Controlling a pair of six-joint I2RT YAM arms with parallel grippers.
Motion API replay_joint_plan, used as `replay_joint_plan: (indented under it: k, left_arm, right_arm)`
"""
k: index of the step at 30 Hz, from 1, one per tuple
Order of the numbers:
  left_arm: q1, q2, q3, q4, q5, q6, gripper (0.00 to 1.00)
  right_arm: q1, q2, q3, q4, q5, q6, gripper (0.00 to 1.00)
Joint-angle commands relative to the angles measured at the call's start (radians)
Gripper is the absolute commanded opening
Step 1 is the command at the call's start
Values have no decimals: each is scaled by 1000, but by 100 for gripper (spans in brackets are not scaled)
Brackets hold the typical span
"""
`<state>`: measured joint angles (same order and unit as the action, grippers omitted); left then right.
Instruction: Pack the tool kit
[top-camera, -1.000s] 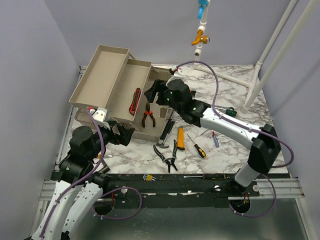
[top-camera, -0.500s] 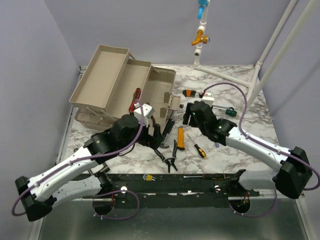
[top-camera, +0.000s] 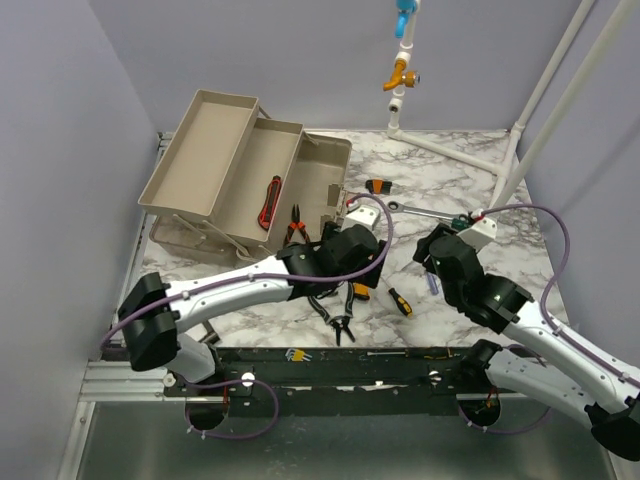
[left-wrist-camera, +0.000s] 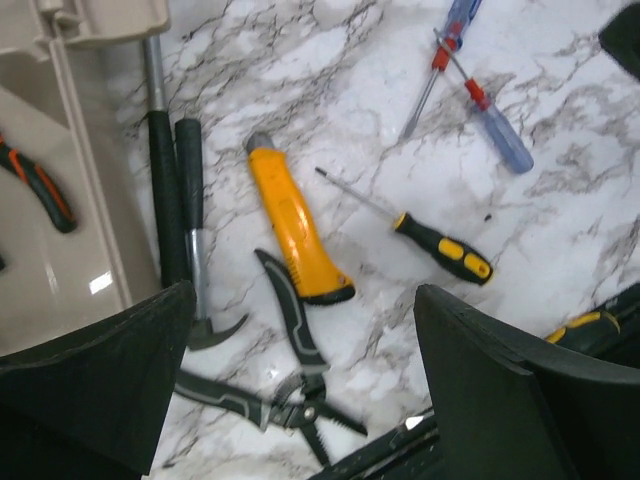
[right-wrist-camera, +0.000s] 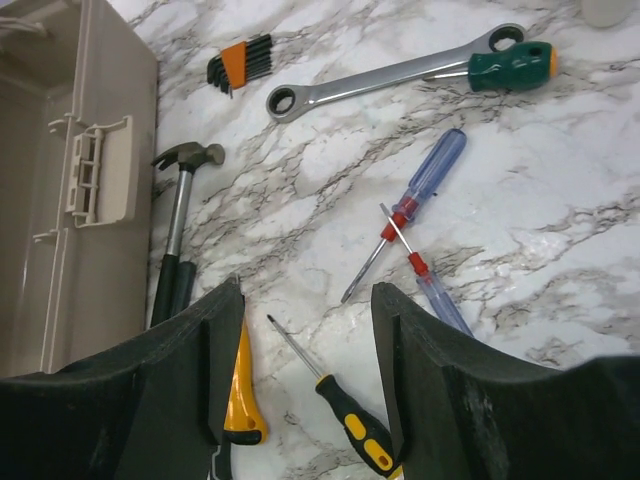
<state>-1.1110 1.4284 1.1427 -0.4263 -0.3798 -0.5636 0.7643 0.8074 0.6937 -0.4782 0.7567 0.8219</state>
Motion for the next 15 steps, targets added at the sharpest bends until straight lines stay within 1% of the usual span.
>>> replay_joint_plan:
  k: [1,5,8,12,15]
  left_arm:
    - [-9,155,142,-35,-88,-98,92]
    - [-10,316,265,-149,-131,-188,89]
    - [-9,400,320,-186,-133,-219,88]
    - [-9,469,332,-186,-115,-246,86]
    - [-1,491,310,-174,-108,-261,86]
  right_arm:
    - [-4,-30,0,-91,108,43,60]
    - [-4,-56,5,-118,109,59,60]
    - [-3,-89,-1,-123,110,69,60]
    - [-3,-140,-14,-120,103,74,59]
    - [-3,-169,-23,-120,97,73,59]
